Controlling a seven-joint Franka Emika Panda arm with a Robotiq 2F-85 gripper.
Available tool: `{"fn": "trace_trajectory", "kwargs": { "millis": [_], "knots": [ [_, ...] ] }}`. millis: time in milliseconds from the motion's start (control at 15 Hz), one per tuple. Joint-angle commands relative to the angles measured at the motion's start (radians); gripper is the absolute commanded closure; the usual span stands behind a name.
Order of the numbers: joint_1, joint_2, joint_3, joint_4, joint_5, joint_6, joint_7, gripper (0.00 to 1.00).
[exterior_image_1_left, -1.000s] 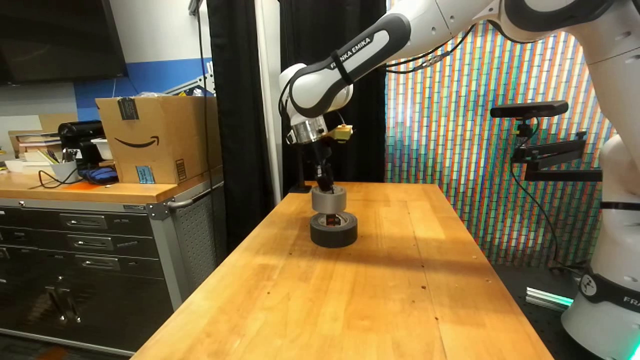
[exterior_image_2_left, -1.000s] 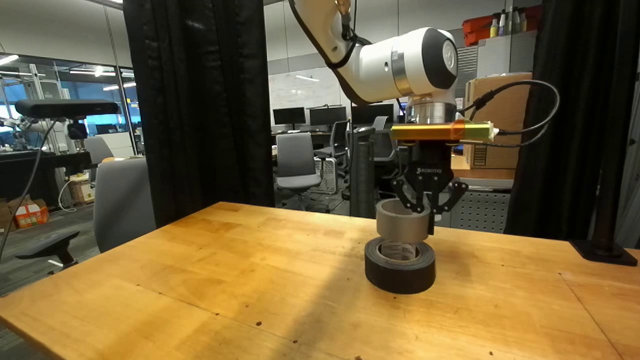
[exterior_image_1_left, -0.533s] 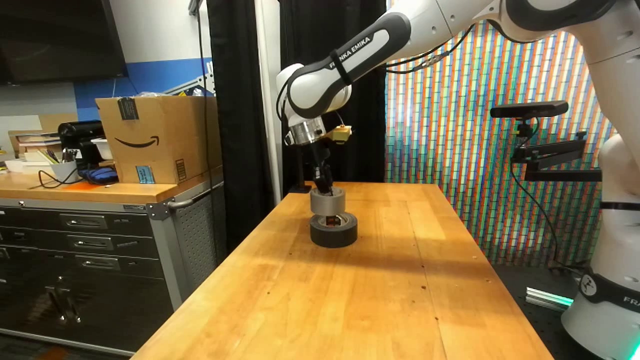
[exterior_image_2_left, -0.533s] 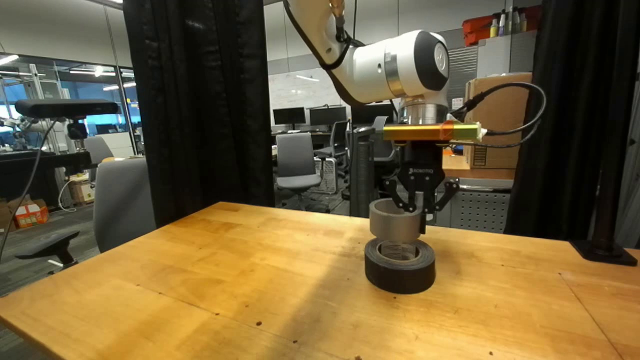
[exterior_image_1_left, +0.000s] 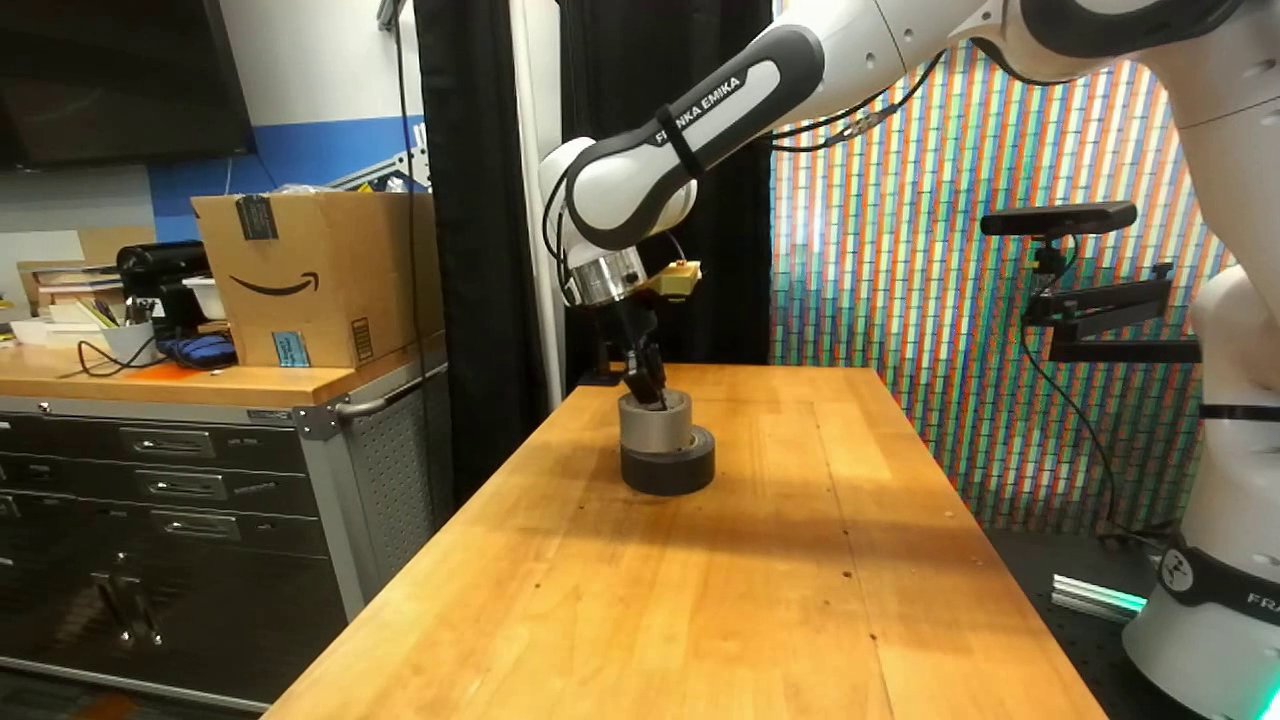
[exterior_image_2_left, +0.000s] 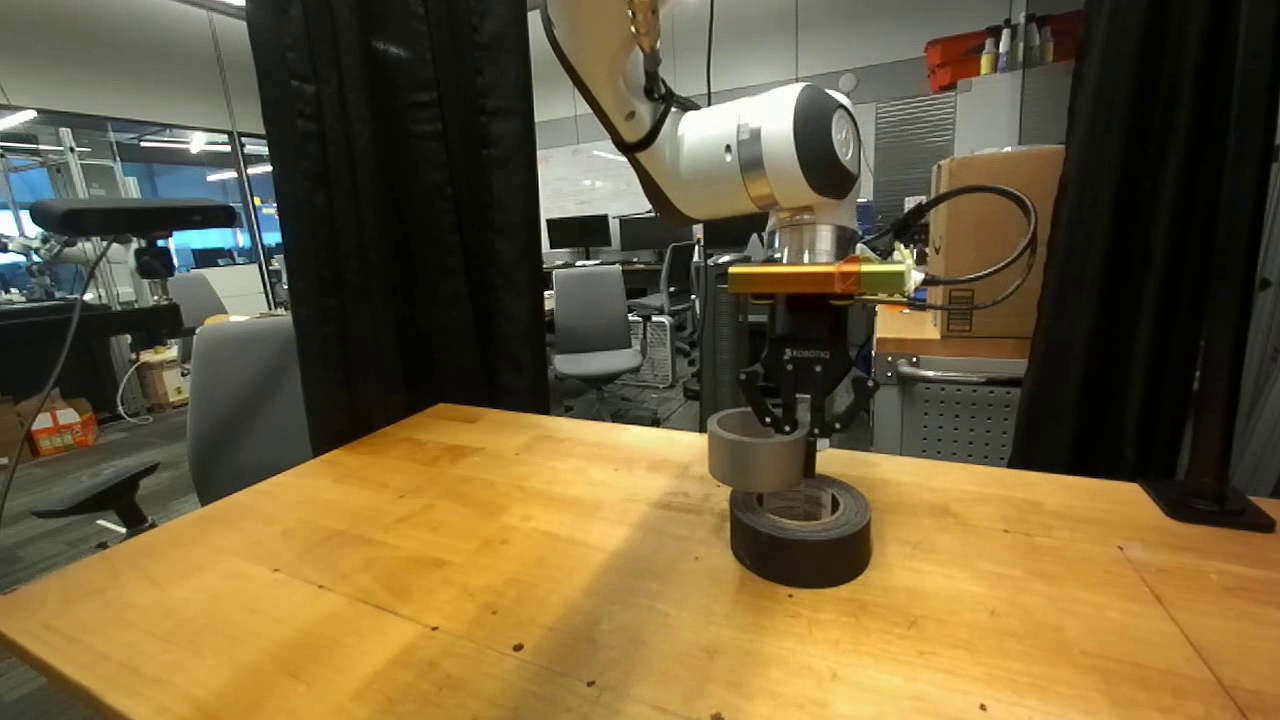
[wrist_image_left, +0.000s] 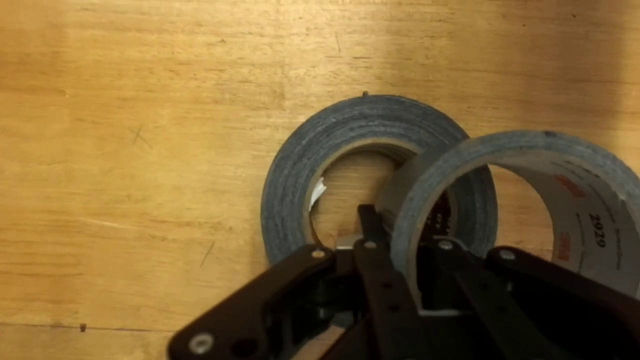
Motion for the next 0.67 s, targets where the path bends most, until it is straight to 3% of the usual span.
{"fn": "trace_trajectory", "kwargs": {
  "millis": [0,267,333,400,533,600],
  "knots": [
    [-0.030,-0.044,-0.009,-0.074,0.010,0.032,-0.012,0.92],
    [-0.050,-0.046,-0.016,-0.103,0.012,0.042,-0.012,0.92],
    [-0.052,-0.048,-0.016,-0.106,0.012,0.041,-0.010,0.83],
    [-0.052,-0.051,-0.016,-0.107,0.009,0.039,-0.009,0.60],
    [-0.050,-0.053,-0.015,-0.109,0.008,0.037,-0.006,0.56],
    [-0.048,-0.016,-0.016,-0.078,0.003,0.020,-0.003,0.75]
  ]
}}
